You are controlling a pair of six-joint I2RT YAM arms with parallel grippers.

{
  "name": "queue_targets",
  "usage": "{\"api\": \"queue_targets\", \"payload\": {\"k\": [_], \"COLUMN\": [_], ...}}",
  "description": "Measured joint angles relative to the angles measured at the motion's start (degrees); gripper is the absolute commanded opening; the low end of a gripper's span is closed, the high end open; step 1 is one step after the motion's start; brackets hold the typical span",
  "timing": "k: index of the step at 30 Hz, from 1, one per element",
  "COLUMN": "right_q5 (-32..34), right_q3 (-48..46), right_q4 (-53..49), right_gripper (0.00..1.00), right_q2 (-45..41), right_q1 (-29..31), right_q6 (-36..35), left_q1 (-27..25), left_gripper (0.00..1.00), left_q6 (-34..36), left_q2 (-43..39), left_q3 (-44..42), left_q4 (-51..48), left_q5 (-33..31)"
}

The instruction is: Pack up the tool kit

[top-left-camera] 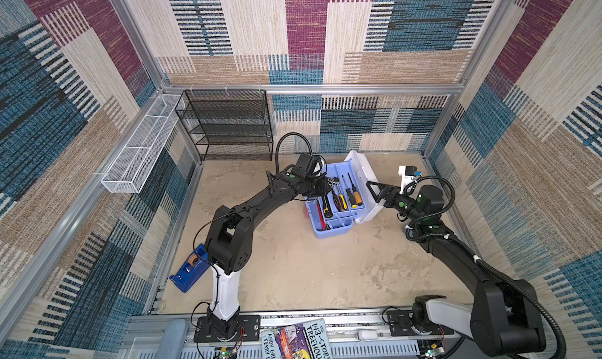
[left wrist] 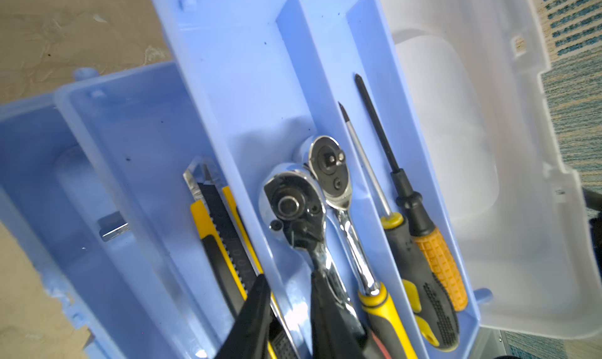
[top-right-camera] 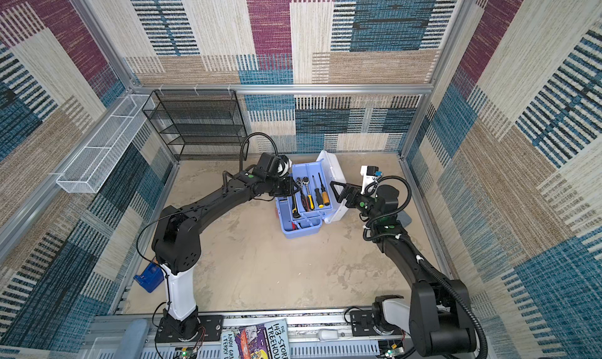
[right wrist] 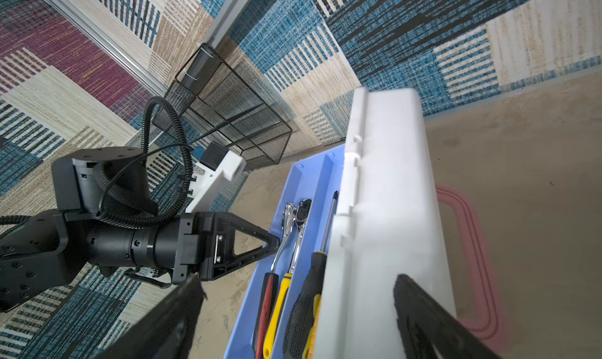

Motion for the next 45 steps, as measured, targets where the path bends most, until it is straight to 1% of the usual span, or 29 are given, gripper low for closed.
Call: {"api": "queue_targets", "payload": {"k": [6, 10, 12, 17, 24, 31, 35, 39, 42, 45], "right_q5": [0.24, -0.17, -0.22, -0.02, 1.75, 5.66, 7.93, 11.65, 15.1, 19.21], "right_q3": [0.92, 1.29, 1.7, 2.84, 3.34, 6.23, 10.27, 15.13, 18.95, 22.38], "right_q4": [1.95, -1.55, -3.15, -4.26, -6.93, -11.23, -14.14, -17.14, -20.02, -22.8], "right_gripper": [0.92, 0.91, 0.91, 0.91, 0.87, 0.84, 0.81, 0.78, 0.74, 0.69], "right_q2": [0.31, 0.83, 1.4, 1.73, 2.08, 4.9, 8.11, 12.0, 15.13, 18.21], "right_q1": [3.34, 4.83, 5.49, 6.25, 6.56, 8.98, 12.92, 16.76, 19.47, 21.66], "right_q6": [0.28, 1.29, 1.55, 1.53, -0.46, -4.76, -7.74, -10.88, -13.53, -16.17], "left_q1": [0.72, 1.07, 1.38, 1.51, 2.71, 3.1, 2.97, 1.84, 1.62, 1.46], "left_gripper": [0.26, 0.28, 0.3, 0.36, 0.36, 0.35, 0.34, 0.34, 0.36, 0.45], "left_q6": [0.02, 0.04, 0.11, 0.52, 1.07, 1.09, 1.05, 1.03, 1.05, 1.07], "left_q2": [-1.77, -2.82, -3.04, -5.55, -10.99, -11.74, -10.97, -10.54, -10.84, -12.66], "left_q3": [-3.04, -4.96, -5.84, -8.33, -13.92, -16.68, -16.85, -17.14, -18.36, -20.96], "left_q4": [-0.59, -2.25, -3.67, -5.99, -6.05, -5.88, -5.01, -4.28, -3.69, -3.08], "left_q5": [-1.25, -3.02, -3.96, -4.2, -5.29, -4.37, -2.58, -2.47, -2.49, -2.49]}}
